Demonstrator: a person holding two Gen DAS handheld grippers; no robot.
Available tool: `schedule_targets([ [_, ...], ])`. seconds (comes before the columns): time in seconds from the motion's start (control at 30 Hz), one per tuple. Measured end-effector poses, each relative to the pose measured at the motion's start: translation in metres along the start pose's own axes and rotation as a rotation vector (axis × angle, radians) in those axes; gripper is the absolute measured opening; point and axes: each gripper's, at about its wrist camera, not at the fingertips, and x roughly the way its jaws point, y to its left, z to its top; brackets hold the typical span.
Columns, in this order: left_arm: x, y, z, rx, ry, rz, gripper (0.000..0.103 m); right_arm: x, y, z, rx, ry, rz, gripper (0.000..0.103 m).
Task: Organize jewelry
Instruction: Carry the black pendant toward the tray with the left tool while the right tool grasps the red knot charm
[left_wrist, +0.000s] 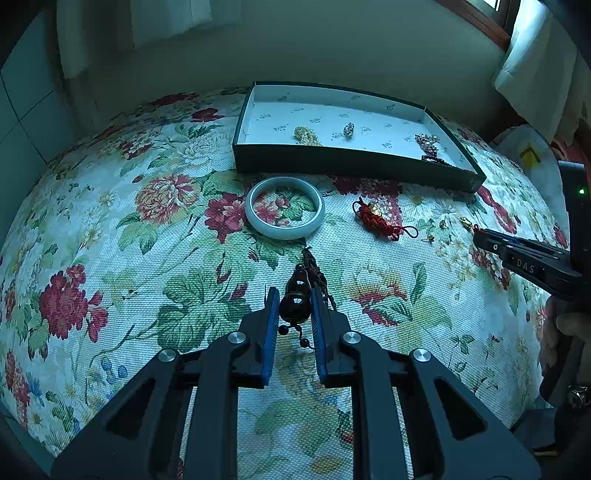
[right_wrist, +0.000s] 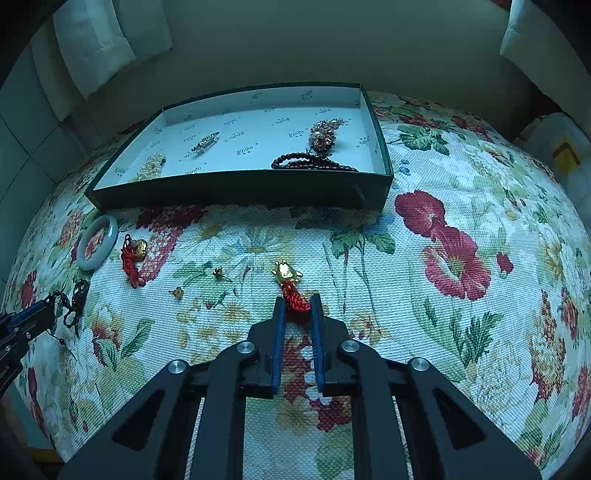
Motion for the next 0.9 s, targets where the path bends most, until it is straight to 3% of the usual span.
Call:
schedule_targets([
  [0.5,-0.014,-0.004,0.007,0.002,-0.032,-0.021,0.017,-0.038,0.008,-0.003,0.023,-0.067,0.046,0.012],
  [0.9,-0.027,-0.019,0.047,0.031,-0.111,-0.059,0.017,-0.058,0.019,0.033,0.016,-0.157,0.082,0.012],
])
